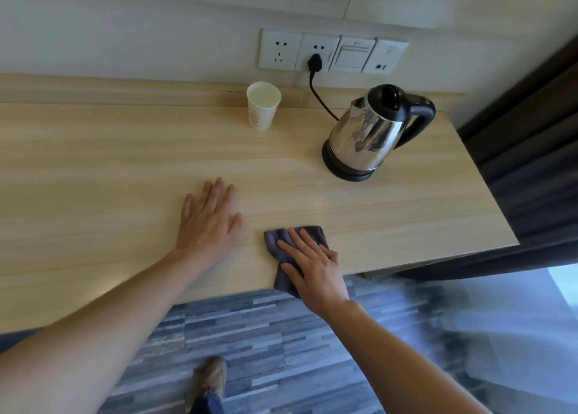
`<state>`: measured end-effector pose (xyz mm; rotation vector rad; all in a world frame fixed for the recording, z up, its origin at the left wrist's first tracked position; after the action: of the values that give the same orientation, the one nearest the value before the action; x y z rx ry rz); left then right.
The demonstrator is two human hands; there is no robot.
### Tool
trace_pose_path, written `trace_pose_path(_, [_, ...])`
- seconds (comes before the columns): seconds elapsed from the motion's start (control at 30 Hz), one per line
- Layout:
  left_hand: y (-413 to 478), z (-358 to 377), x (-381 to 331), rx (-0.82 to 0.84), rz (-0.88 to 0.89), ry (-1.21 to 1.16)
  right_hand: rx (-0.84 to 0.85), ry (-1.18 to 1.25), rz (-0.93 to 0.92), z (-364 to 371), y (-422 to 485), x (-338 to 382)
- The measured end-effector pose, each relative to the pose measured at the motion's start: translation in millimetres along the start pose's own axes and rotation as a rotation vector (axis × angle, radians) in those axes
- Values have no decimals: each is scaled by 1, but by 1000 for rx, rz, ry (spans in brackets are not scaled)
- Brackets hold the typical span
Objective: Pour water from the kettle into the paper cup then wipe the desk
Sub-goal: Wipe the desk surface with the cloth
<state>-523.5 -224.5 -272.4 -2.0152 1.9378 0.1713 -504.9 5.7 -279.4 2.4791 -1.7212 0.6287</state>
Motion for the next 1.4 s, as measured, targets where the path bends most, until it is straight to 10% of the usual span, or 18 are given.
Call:
trace_pose_path(0.37, [34, 27, -56, 44, 115, 34, 246, 741, 352, -26, -32, -32])
trace_pose_path(0.5, [34, 26, -57, 43, 97, 50, 100, 1107, 476, -78, 0, -46])
trace_pose_path(0.73, [38, 27, -56, 46, 101, 68, -153, 291, 69, -122, 159, -6])
trace_pose_path(0.87, [38, 28, -55, 28, 88, 85, 62, -159, 62, -62, 214, -4])
trace_pose_path(1.4, [34, 28, -54, -30, 32, 138, 135, -219, -42, -37, 125, -47])
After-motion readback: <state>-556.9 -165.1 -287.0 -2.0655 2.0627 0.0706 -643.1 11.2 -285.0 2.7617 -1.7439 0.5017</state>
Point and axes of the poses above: each hand's wrist, its own y-axis towards the middle knuckle, its own z-axis out of the palm, x = y × z, the point moved 9 cm from there along y, towards the middle knuckle, and after that the axes turned 11 degrees about z, right-handed, at the moved point
